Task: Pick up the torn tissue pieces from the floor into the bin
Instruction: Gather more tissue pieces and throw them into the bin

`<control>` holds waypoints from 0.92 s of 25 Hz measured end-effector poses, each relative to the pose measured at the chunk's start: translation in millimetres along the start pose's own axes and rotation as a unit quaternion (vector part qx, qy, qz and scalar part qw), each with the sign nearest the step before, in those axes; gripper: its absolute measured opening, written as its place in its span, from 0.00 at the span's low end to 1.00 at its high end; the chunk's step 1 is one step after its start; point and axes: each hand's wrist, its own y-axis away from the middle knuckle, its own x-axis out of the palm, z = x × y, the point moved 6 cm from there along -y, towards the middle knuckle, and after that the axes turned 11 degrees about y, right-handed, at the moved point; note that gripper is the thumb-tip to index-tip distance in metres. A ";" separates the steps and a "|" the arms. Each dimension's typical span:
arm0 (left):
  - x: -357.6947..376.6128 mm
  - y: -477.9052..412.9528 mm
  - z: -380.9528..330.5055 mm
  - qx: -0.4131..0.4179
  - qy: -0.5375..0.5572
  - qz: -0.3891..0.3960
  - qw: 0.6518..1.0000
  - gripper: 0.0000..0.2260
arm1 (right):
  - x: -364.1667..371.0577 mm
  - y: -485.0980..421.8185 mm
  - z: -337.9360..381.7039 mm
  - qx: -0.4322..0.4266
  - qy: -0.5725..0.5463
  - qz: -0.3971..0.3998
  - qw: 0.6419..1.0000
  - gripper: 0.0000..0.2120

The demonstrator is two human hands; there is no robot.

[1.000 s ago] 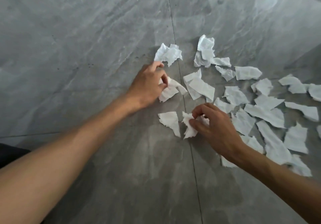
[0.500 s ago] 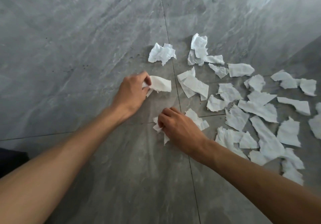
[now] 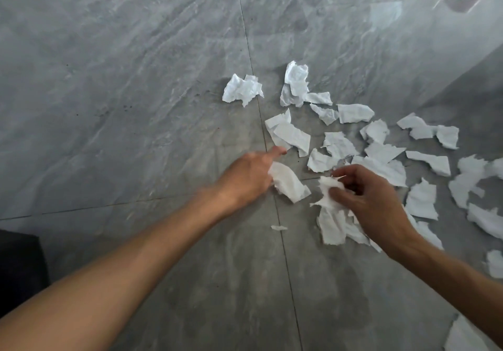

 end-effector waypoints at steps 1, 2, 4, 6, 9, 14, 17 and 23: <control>18.1 -1.1 -1.4 0.007 -0.035 0.040 0.999 0.26 | -5.8 0.7 -5.8 0.008 0.005 -0.006 1.000 0.10; 32.1 -2.1 -1.6 0.014 -0.071 0.067 0.995 0.26 | -8.1 2.2 -10.0 0.013 0.005 -0.008 1.000 0.10; 45.1 -6.1 -1.1 0.028 -0.122 0.079 0.989 0.22 | -8.0 7.2 -16.0 0.018 0.003 -0.008 1.000 0.10; 46.4 -9.1 -0.3 0.037 -0.136 0.070 0.988 0.17 | -7.1 10.5 -19.4 0.022 0.008 -0.014 1.000 0.09; 39.8 -2.0 -4.3 0.029 -0.120 0.058 0.991 0.09 | -0.9 17.3 -19.8 0.013 0.049 -0.009 0.999 0.08; -21.9 34.8 -3.3 -0.064 0.002 -0.071 0.995 0.04 | 69.8 28.2 5.5 -0.109 0.174 0.122 0.971 0.12; -56.5 67.0 -4.1 -0.091 -0.002 -0.100 0.991 0.03 | 102.1 27.2 22.6 -0.186 0.232 0.123 0.947 0.10; -114.6 145.2 -26.9 -0.137 -0.035 -0.127 0.982 0.04 | 115.2 32.0 43.2 -0.196 0.313 0.147 0.918 0.04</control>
